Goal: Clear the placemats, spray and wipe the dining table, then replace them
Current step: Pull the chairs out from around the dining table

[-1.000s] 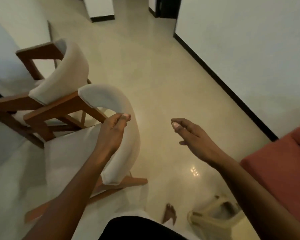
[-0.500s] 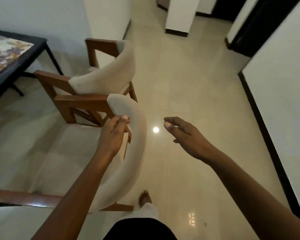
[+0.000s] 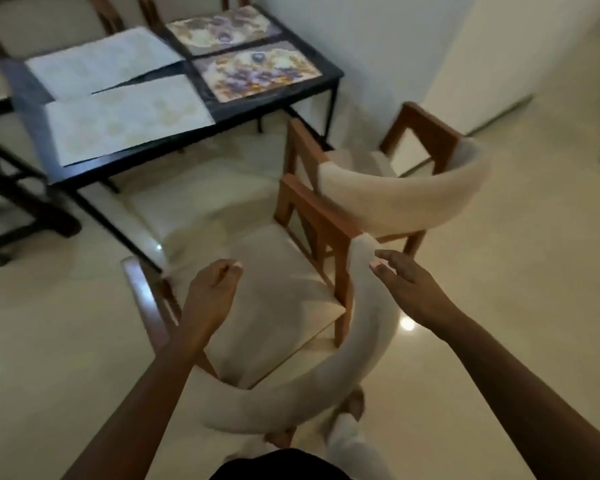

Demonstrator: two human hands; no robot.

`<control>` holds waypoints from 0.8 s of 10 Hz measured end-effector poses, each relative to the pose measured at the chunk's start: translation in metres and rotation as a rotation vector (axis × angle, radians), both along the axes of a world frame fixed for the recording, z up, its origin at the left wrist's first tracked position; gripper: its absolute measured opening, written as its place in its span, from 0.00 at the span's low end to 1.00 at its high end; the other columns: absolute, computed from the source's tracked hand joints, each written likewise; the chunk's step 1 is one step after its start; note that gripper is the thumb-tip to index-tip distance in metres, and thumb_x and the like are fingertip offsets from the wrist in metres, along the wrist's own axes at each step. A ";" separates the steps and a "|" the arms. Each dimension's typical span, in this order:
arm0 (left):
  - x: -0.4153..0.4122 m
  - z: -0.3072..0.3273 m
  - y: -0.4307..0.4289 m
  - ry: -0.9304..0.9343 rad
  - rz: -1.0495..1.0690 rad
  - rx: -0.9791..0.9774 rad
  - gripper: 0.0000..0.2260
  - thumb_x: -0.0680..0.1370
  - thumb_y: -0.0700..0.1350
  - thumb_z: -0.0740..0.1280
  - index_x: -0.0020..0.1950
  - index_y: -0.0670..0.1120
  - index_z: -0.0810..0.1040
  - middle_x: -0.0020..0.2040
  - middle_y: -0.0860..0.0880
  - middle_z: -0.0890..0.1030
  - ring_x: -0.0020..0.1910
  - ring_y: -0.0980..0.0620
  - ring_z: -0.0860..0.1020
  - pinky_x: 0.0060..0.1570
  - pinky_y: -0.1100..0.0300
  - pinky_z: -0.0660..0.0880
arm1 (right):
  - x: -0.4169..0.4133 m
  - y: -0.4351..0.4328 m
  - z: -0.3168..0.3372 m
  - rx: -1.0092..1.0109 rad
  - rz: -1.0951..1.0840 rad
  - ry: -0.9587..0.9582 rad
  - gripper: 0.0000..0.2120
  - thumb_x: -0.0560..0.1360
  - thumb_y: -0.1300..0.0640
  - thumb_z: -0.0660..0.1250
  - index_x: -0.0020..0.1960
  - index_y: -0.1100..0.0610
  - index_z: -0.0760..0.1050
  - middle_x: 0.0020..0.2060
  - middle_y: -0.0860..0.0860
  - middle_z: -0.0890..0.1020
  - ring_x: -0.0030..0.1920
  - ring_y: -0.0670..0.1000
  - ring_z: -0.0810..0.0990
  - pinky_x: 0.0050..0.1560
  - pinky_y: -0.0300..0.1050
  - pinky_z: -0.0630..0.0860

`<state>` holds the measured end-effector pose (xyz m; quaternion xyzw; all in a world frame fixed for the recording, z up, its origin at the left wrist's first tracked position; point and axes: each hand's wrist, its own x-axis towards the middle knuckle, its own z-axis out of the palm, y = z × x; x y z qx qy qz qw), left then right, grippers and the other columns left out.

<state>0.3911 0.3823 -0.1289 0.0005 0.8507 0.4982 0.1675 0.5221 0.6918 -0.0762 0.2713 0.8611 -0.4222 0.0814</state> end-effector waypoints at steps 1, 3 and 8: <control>0.013 -0.009 -0.019 -0.018 0.180 -0.103 0.12 0.83 0.53 0.68 0.62 0.48 0.84 0.60 0.62 0.79 0.66 0.52 0.78 0.63 0.60 0.69 | -0.038 0.032 -0.024 0.033 0.067 -0.053 0.28 0.82 0.40 0.65 0.78 0.50 0.68 0.79 0.50 0.68 0.77 0.55 0.68 0.74 0.56 0.68; 0.061 -0.044 -0.046 -0.130 0.387 -0.355 0.19 0.81 0.48 0.71 0.72 0.52 0.79 0.77 0.47 0.73 0.72 0.41 0.75 0.70 0.43 0.73 | -0.085 0.077 -0.065 -0.019 0.172 -0.196 0.34 0.81 0.47 0.70 0.82 0.54 0.60 0.78 0.55 0.69 0.76 0.59 0.69 0.72 0.58 0.69; 0.075 -0.097 -0.078 -0.469 0.546 -0.509 0.18 0.77 0.48 0.72 0.63 0.43 0.73 0.53 0.43 0.80 0.51 0.39 0.81 0.48 0.52 0.76 | -0.145 0.081 -0.115 0.226 0.185 -0.391 0.23 0.81 0.53 0.70 0.74 0.55 0.71 0.65 0.58 0.80 0.64 0.61 0.80 0.67 0.58 0.74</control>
